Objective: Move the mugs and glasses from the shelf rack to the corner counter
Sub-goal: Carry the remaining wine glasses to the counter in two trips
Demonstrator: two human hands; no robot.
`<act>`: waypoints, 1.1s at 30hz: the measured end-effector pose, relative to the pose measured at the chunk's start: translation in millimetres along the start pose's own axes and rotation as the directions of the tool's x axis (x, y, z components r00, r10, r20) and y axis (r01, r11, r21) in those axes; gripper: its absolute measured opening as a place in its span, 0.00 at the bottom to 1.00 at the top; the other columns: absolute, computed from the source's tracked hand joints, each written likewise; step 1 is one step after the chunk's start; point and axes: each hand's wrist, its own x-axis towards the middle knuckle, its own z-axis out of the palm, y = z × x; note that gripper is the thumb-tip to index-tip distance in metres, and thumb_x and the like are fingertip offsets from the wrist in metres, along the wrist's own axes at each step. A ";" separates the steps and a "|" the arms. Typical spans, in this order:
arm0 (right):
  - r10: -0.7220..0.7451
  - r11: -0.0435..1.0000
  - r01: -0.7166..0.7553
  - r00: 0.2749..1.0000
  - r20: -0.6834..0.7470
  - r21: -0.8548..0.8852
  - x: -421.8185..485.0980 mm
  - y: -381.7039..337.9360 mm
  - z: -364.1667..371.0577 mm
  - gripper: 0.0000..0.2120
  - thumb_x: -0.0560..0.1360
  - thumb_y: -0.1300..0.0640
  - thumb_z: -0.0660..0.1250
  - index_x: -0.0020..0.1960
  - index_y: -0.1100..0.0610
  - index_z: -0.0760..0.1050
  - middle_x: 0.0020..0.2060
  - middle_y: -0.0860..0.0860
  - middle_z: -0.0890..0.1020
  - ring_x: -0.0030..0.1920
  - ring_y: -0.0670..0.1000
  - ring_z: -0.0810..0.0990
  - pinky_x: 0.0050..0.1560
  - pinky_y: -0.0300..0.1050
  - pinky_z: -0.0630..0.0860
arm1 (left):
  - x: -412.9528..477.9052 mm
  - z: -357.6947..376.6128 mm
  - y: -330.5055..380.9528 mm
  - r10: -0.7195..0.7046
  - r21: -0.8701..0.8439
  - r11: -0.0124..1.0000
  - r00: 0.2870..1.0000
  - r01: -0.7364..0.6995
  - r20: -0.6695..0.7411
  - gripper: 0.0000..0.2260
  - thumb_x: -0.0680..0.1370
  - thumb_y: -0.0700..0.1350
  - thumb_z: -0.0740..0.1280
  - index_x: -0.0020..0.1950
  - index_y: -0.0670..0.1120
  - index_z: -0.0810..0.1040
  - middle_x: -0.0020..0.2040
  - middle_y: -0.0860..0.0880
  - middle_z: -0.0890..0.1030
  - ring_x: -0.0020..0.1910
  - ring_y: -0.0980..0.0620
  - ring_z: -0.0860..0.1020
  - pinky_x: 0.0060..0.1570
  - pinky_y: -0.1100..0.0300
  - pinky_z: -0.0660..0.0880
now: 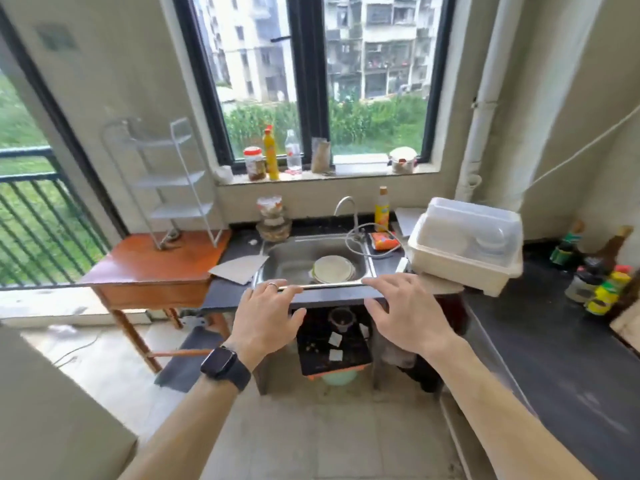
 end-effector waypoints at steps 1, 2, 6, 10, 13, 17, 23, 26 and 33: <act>-0.050 0.999 0.050 0.999 0.005 0.002 12.4 -31.1 7.2 0.20 0.79 0.45 0.61 0.71 0.44 0.73 0.67 0.44 0.78 0.70 0.53 0.69 0.71 0.50 0.67 | -8.1 -11.8 -28.7 -0.036 0.010 0.999 0.999 0.036 -0.025 0.21 0.79 0.59 0.61 0.71 0.57 0.72 0.70 0.50 0.74 0.70 0.47 0.70 0.69 0.49 0.65; -0.096 0.995 0.096 0.995 0.004 0.004 23.7 -61.6 14.5 0.20 0.79 0.46 0.62 0.70 0.44 0.74 0.66 0.44 0.78 0.70 0.53 0.69 0.71 0.49 0.67 | -15.6 -23.2 -57.5 -0.067 0.018 0.998 0.996 0.068 -0.051 0.21 0.79 0.59 0.62 0.71 0.57 0.72 0.71 0.50 0.74 0.70 0.47 0.70 0.70 0.49 0.65; -0.213 0.977 0.214 0.977 -0.018 0.017 64.3 -172.4 44.8 0.20 0.80 0.46 0.61 0.71 0.44 0.72 0.67 0.44 0.77 0.71 0.52 0.68 0.71 0.48 0.64 | -40.7 -68.0 -168.0 -0.143 0.044 0.988 0.984 0.149 -0.110 0.21 0.78 0.60 0.61 0.70 0.58 0.71 0.70 0.52 0.74 0.71 0.49 0.68 0.71 0.48 0.64; -0.267 0.963 0.268 0.963 -0.032 0.025 105.9 -271.7 62.7 0.21 0.81 0.45 0.58 0.73 0.43 0.69 0.69 0.42 0.74 0.72 0.51 0.65 0.72 0.46 0.63 | -51.9 -123.9 -266.6 -0.189 0.081 0.975 0.965 0.207 -0.184 0.23 0.78 0.61 0.61 0.73 0.59 0.68 0.72 0.50 0.72 0.73 0.48 0.67 0.72 0.46 0.63; -0.313 0.948 0.315 0.948 -0.062 0.037 133.1 -339.4 64.2 0.20 0.82 0.45 0.58 0.73 0.43 0.69 0.70 0.43 0.74 0.72 0.52 0.65 0.72 0.48 0.63 | -50.6 -173.0 -326.0 -0.200 0.114 0.964 0.941 0.238 -0.273 0.24 0.78 0.61 0.60 0.74 0.58 0.66 0.72 0.49 0.72 0.72 0.47 0.67 0.72 0.46 0.62; -0.337 0.937 0.344 0.935 -0.109 0.055 160.6 -408.8 61.0 0.20 0.82 0.44 0.58 0.72 0.43 0.69 0.72 0.45 0.72 0.73 0.52 0.65 0.71 0.51 0.64 | -44.6 -222.7 -394.4 -0.227 0.131 0.950 0.915 0.283 -0.334 0.26 0.79 0.59 0.61 0.76 0.57 0.64 0.75 0.49 0.69 0.75 0.47 0.63 0.75 0.45 0.58; -0.387 0.916 0.397 0.913 -0.128 0.060 209.7 -470.7 69.6 0.22 0.81 0.44 0.58 0.74 0.42 0.67 0.76 0.46 0.67 0.76 0.52 0.61 0.71 0.53 0.65 | -28.7 -246.0 -472.1 -0.280 0.119 0.932 0.890 0.341 -0.359 0.25 0.79 0.60 0.60 0.76 0.58 0.63 0.75 0.50 0.68 0.76 0.48 0.62 0.74 0.46 0.59; -0.406 0.909 0.415 0.905 -0.127 0.046 242.9 -493.6 77.5 0.22 0.80 0.43 0.58 0.74 0.43 0.66 0.76 0.47 0.67 0.76 0.52 0.62 0.72 0.55 0.66 | -12.5 -246.7 -502.9 -0.302 0.094 0.931 0.888 0.353 -0.346 0.25 0.79 0.60 0.60 0.76 0.58 0.63 0.75 0.49 0.68 0.76 0.47 0.62 0.74 0.46 0.59; -0.440 0.894 0.447 0.888 -0.132 0.032 345.1 -536.5 103.6 0.23 0.81 0.42 0.58 0.75 0.43 0.65 0.76 0.47 0.67 0.76 0.52 0.62 0.72 0.57 0.64 | 57.7 -249.8 -571.8 -0.314 0.097 0.926 0.888 0.364 -0.335 0.26 0.80 0.58 0.60 0.77 0.56 0.62 0.76 0.47 0.66 0.76 0.47 0.61 0.75 0.47 0.59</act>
